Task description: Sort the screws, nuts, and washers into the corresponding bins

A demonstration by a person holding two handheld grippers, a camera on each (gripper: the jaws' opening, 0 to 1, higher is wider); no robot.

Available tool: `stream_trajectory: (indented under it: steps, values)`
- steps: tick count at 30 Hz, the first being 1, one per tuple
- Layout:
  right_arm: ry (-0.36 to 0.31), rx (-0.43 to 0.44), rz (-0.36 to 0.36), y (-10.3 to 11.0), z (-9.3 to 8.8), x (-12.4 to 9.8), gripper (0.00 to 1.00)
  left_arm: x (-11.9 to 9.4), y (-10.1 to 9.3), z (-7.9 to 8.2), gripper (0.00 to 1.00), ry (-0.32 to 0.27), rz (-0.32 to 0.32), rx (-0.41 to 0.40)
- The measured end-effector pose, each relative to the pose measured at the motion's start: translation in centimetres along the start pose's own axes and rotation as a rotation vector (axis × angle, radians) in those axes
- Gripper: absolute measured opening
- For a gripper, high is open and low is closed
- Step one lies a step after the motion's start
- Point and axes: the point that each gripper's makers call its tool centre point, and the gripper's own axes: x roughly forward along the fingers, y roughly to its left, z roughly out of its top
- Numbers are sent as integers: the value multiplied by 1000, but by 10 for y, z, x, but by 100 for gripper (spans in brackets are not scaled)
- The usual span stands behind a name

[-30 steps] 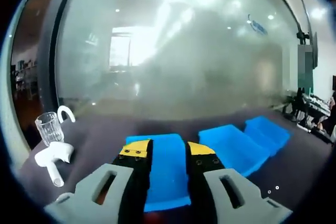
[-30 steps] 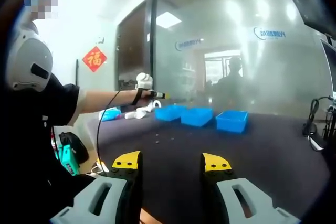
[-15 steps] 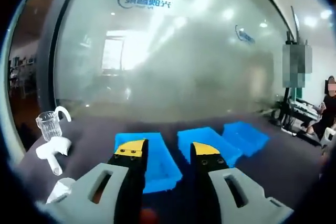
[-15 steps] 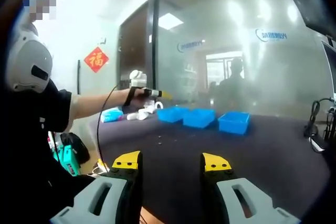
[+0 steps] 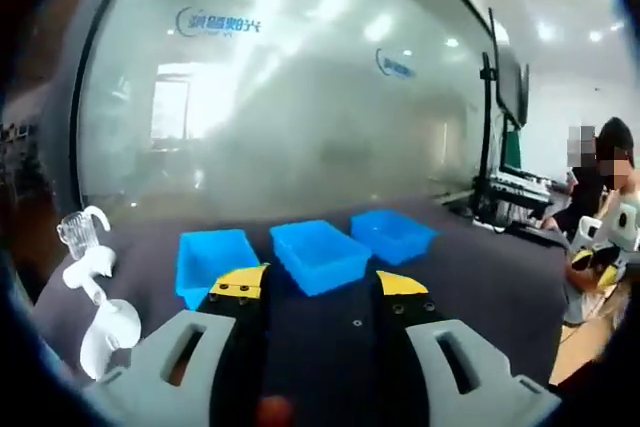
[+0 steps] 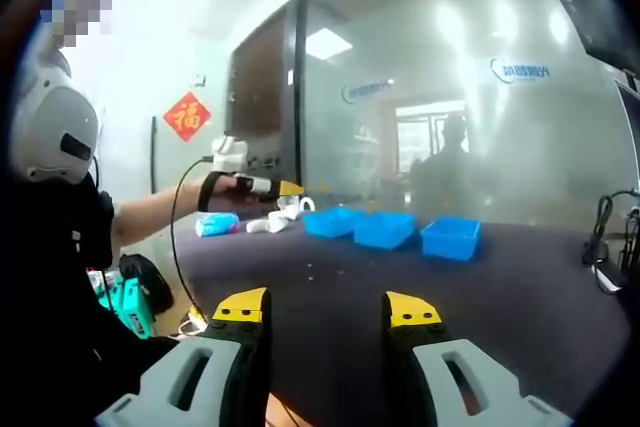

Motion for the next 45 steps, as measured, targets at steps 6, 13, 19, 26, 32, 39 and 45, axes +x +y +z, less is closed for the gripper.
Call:
stream_trajectory:
  steps: [6, 13, 19, 26, 32, 39, 45]
  values:
    - [0, 0, 3, 0, 2, 2, 40, -32, -23, -24, 40, 10, -59, -19]
    - [9, 2, 12, 2, -1, 9, 40, -60, -40, -57, 44, 34, -83, -43]
    - [14, 2, 23, 6, -1, 12, 40, -79, -47, -78, 46, 56, -95, -91]
    - [20, 2, 24, 8, -1, 14, 40, -99, -61, -80, 46, 38, -149, -67]
    - [24, 0, 23, 8, -2, 14, 40, -113, -55, -79, 46, 40, -162, -5]
    - [40, -18, 22, 9, -6, 17, 40, -122, -52, -74, 45, 48, -207, 44]
    - [37, -18, 26, 11, -6, 16, 40, -115, -47, -74, 45, 89, -241, 80]
